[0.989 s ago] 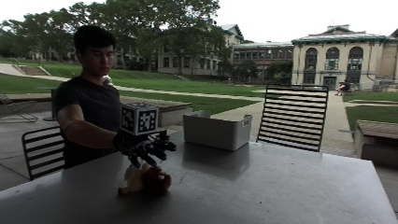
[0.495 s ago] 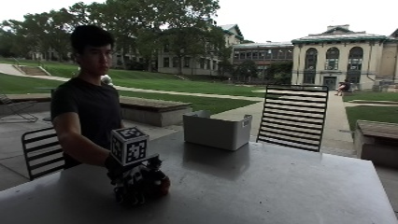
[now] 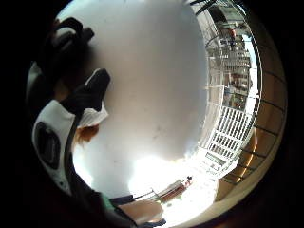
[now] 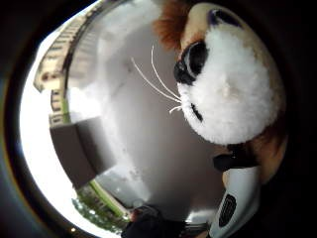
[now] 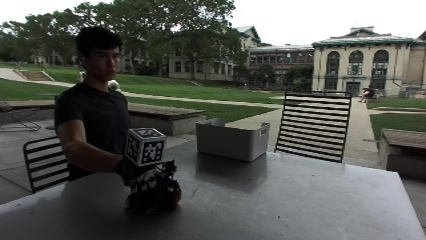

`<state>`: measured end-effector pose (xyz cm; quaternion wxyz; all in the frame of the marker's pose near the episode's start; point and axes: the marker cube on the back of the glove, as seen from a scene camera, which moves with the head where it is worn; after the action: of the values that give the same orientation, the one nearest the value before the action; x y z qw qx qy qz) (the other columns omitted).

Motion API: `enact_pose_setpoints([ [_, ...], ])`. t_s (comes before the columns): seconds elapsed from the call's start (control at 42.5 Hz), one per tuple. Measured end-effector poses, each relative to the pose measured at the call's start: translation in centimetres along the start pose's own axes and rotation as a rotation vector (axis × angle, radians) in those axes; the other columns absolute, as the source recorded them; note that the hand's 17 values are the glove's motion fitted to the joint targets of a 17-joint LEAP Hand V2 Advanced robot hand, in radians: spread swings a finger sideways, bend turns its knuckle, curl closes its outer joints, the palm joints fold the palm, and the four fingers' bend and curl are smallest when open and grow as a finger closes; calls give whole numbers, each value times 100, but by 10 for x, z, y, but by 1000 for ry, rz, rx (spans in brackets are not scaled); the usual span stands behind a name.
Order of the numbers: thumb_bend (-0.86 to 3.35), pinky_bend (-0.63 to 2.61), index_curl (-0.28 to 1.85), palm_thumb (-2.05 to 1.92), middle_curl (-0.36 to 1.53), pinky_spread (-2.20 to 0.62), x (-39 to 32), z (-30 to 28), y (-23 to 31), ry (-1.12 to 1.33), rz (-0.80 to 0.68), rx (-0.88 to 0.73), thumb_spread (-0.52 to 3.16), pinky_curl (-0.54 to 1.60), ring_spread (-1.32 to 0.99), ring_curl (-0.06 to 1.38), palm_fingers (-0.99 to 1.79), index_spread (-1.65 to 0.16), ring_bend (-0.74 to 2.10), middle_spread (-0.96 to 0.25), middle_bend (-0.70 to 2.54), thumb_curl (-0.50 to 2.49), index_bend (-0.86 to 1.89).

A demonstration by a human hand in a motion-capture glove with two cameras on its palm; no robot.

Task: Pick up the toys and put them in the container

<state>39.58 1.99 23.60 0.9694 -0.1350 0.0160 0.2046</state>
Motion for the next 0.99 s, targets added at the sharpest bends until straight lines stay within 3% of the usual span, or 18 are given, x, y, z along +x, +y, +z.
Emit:
enact_pose_setpoints([
  [0.094, 59, 121, -2, 95, 60, -40, 0, -8, 0, -13, 8, 11, 133, 36, -36, 46, 73, -33, 115, -12, 94, 55, 3],
  [0.235, 58, 109, -3, 97, 61, -46, 1, -20, -3, -73, 13, 8, 124, 33, -39, 45, 100, -34, 119, -16, 109, 60, 4],
  [0.353, 56, 98, -2, 93, 60, -45, -8, -30, -5, -87, 21, 16, 125, 31, -27, 44, 106, -34, 118, -18, 110, 60, 8],
  [0.447, 47, 89, -1, 85, 60, -46, -23, -48, -2, -115, -1, 16, 112, 30, -32, 46, 111, -34, 125, -21, 113, 63, 13],
  [0.989, 33, 91, 0, 71, 60, -47, -176, -262, 53, -212, -146, 238, 82, 36, -38, 48, 113, -37, 126, -34, 84, 83, 20],
])
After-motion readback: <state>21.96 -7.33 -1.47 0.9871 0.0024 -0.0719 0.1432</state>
